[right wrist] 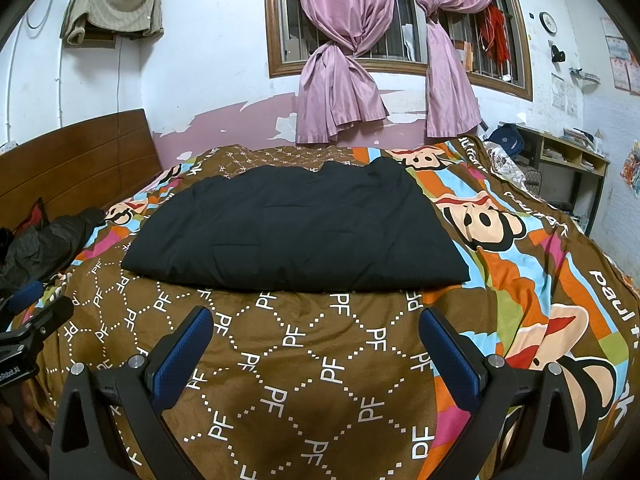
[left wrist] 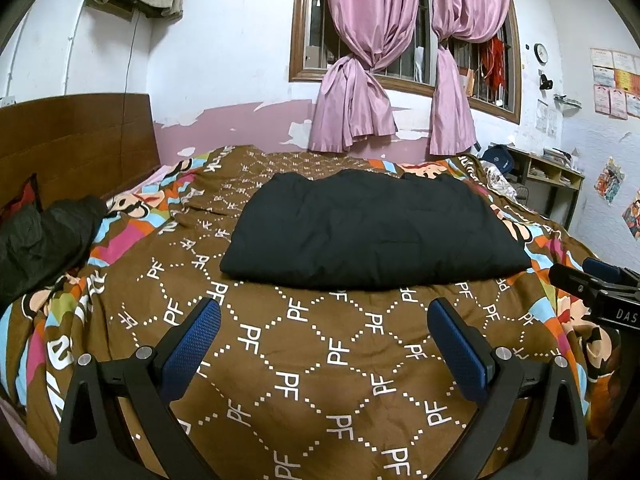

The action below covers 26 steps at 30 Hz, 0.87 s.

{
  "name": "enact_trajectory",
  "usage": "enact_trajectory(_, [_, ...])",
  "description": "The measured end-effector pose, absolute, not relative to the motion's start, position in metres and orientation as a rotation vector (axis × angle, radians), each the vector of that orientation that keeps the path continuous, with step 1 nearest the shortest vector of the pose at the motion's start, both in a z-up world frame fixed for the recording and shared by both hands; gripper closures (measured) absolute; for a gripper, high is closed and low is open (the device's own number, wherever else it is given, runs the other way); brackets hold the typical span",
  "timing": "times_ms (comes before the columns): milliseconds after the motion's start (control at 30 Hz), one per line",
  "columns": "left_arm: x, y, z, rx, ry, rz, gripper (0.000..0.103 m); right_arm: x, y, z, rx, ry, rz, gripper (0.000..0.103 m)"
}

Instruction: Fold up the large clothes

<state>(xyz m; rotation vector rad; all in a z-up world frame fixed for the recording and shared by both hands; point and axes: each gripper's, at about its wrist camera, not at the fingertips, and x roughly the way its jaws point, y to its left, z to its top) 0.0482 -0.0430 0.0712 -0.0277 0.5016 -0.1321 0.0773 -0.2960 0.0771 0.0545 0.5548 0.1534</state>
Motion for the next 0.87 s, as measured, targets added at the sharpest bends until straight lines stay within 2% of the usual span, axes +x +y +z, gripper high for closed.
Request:
enact_trajectory(200, [0.0529, -0.0475, 0.0685, -0.025, 0.564, -0.069, 0.002, 0.0741, -0.2994, 0.0749, 0.058, 0.557, 0.15, 0.0])
enact_trajectory(867, [0.0531, -0.0459, 0.062, 0.003, 0.576, -0.049, 0.002, 0.0718, -0.3002, 0.0741, 0.059, 0.562, 0.147, 0.0])
